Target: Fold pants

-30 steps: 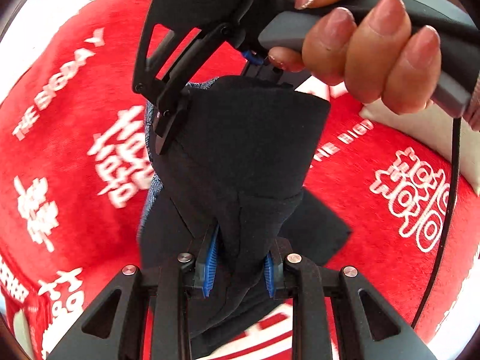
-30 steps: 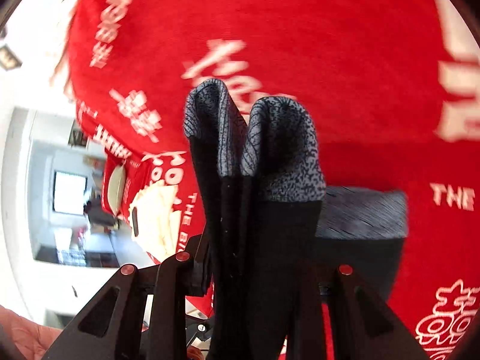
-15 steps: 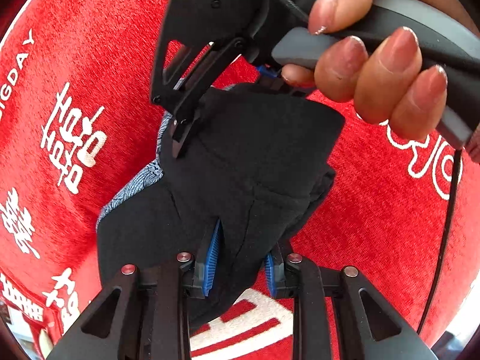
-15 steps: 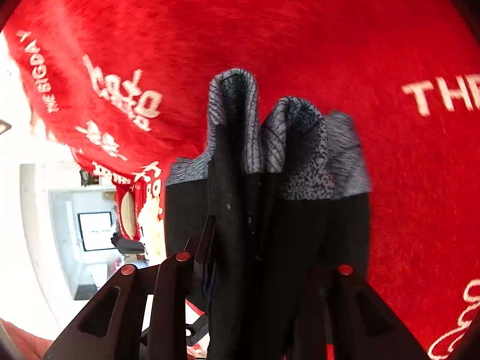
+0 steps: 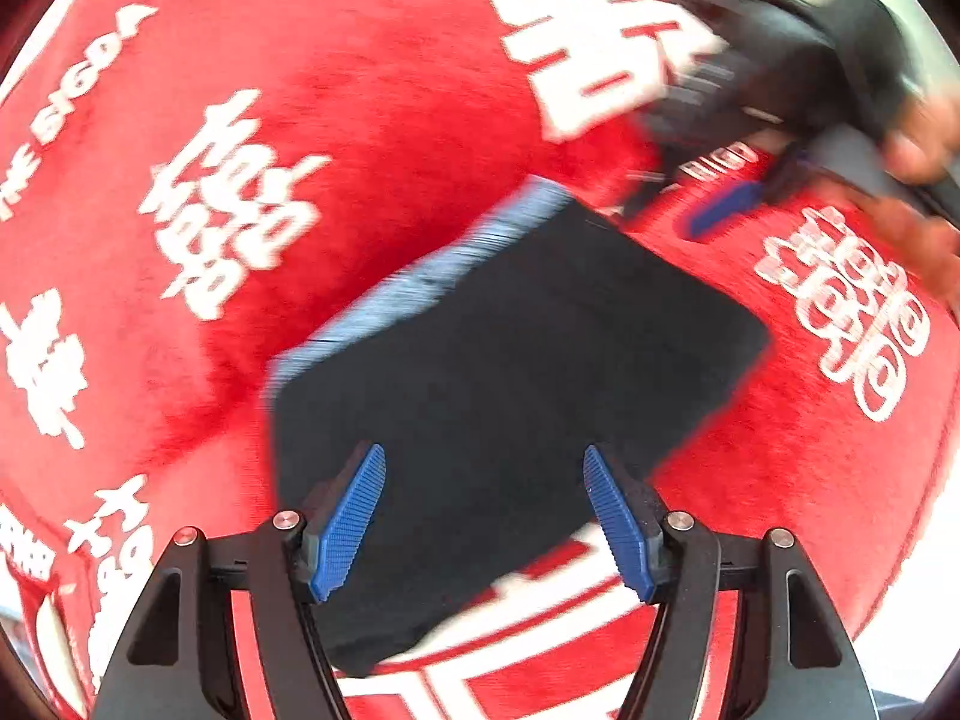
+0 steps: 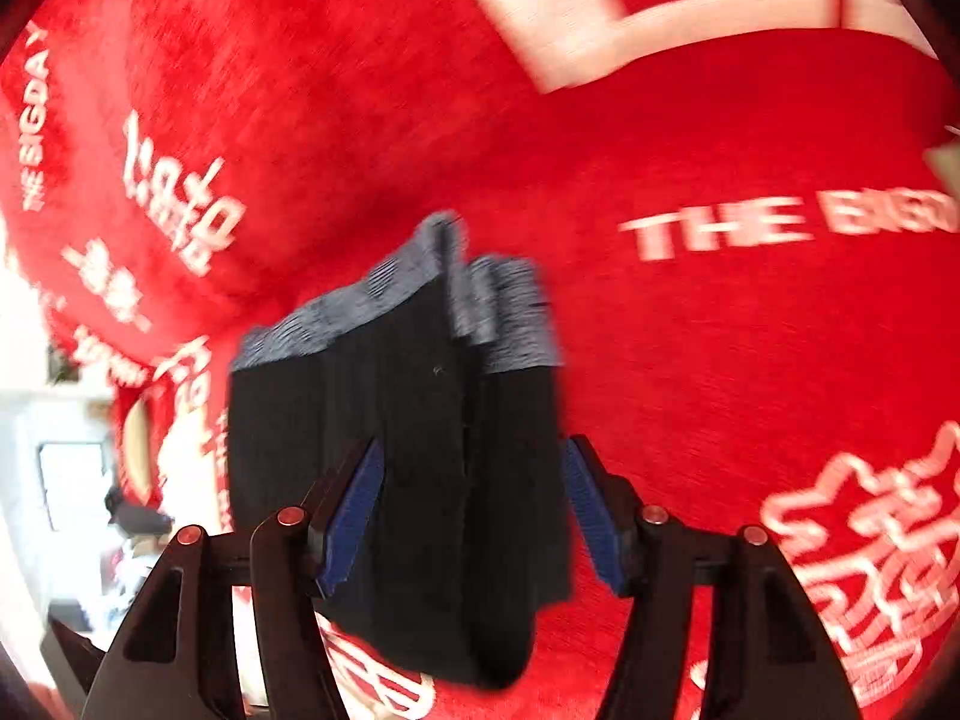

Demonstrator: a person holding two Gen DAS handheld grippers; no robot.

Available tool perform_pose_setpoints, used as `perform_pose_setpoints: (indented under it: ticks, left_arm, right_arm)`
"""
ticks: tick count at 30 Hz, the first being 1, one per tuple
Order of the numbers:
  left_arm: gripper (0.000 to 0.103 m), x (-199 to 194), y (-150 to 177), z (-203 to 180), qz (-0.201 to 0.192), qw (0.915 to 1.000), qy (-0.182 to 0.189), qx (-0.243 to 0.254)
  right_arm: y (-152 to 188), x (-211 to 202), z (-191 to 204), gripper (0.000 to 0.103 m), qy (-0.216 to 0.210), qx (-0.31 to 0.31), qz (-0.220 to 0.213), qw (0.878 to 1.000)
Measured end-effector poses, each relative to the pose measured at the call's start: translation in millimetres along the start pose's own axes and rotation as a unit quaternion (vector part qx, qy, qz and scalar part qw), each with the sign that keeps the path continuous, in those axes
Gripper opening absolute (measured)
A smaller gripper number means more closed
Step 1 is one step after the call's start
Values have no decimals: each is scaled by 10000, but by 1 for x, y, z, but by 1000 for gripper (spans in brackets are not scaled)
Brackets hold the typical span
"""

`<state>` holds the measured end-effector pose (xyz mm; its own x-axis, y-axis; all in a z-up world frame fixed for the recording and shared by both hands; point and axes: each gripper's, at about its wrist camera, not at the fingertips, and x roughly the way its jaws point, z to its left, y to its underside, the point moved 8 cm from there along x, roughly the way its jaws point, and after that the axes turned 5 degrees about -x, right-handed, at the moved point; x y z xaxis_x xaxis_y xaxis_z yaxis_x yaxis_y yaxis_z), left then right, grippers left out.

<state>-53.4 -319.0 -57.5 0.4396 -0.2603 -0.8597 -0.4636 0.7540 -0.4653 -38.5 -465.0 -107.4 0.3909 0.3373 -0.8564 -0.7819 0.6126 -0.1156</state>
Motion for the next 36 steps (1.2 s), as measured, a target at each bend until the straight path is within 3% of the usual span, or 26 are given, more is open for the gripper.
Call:
perform_pose_setpoints:
  ticks: [1,3,4,6,9,13,15,18,20,24,27,28,31,33,36]
  left_arm:
    - [70,0,-5,15,-30,9999,-86,-139]
    - [70,8,-13,40,-18,9989,-158,-431]
    - [70,16,-16,53,56,9981,-189,-584]
    - [70,31,-17,67,167,9965,-197,-791]
    - [70,57,-4,75,520,9914,149,-1188]
    - [70,85,29,74,1041,9813,498,-1541]
    - [70,81,31,76,978,9813,606,-1546]
    - [70,74,18,96,845,9799,666,-1682]
    - [70,76,2,127,725,9701,877,-2144]
    - [70,111,-21,184,929,9345,1404,-3135]
    - [70,148,-30,200,1170,9285,1459,-3209]
    - [70,160,-27,198,1384,9303,1391,-3099]
    - [71,184,-11,184,1602,9559,740,-2347]
    - [71,186,-9,180,1500,9632,482,-2176]
    - [71,191,-5,178,1457,9664,267,-2101]
  right_arm:
    - [1,-5,-5,53,28,109,-64,9999]
    - [5,-17,-13,31,35,365,-228,9991]
    - [6,-23,-14,27,31,466,-315,9984]
    - [8,-30,-9,25,-53,445,-462,9979]
    - [14,-25,17,25,-68,21,-430,9991]
    - [40,11,33,25,308,-438,87,9985]
    - [53,27,30,23,512,-537,202,9970]
    - [57,32,37,23,649,-742,43,9951]
    - [60,29,34,23,690,-822,38,9942]
    - [60,39,43,23,671,-844,46,9942]
    - [57,38,40,23,668,-840,25,9942]
    - [56,37,39,23,671,-840,10,9942]
    - [60,24,27,23,646,-822,-26,9945]
    - [63,11,17,23,594,-770,-46,9953]
    - [49,-2,21,26,523,-687,-236,9960]
